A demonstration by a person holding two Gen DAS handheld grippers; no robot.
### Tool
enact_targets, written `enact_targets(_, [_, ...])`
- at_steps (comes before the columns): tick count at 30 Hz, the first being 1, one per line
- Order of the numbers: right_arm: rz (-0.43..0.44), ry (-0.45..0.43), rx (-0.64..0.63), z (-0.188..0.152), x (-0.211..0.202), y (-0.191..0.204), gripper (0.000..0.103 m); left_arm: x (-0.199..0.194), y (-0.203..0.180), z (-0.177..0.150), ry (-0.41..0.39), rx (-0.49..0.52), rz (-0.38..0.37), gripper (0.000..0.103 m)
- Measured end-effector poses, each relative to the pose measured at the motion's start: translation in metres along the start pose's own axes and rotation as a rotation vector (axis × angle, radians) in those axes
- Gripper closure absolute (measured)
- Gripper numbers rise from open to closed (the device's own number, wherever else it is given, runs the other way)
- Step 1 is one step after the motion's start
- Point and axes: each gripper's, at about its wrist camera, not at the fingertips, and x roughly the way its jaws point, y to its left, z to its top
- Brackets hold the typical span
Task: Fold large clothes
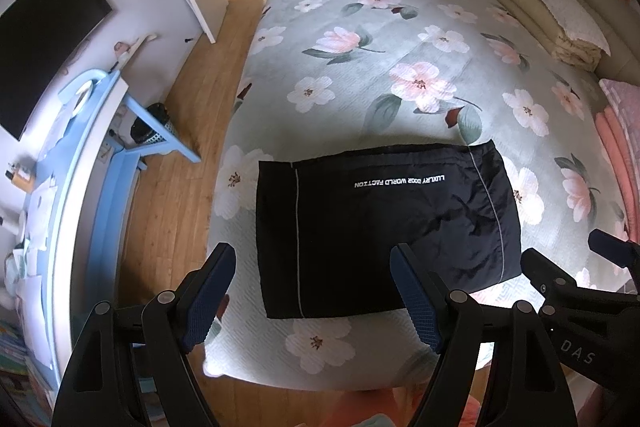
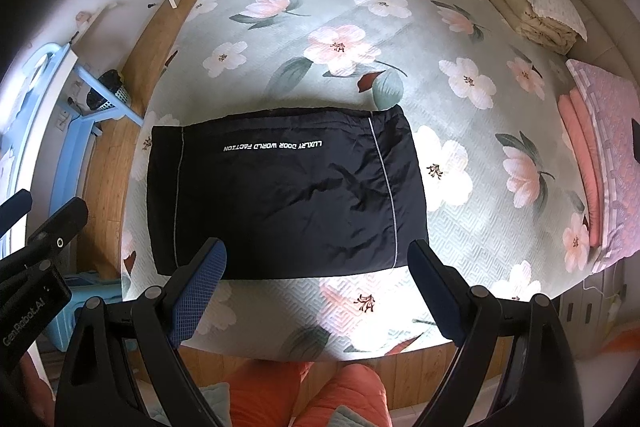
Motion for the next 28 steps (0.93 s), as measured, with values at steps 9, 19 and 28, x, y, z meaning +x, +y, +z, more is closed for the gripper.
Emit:
enact_targets(9, [-0.003, 0.004, -0.001, 0.002, 0.002, -0.001, 0.01, 0.008, 0.002, 0.008, 0.003, 0.01, -0.008, 0.022])
enact_targets(19, [-0.007, 0.016, 0.003, 0.001, 0.009, -0.011, 0.01, 0.009, -0.003, 0.01, 0.0, 0.019, -0.007, 0.022])
enact_targets(28, [-0.012, 0.021, 0.007, -0.001, 0.012, -0.014, 0.01, 0.006, 0.0, 0.014, -0.046, 0.046, 0.038, 0.022])
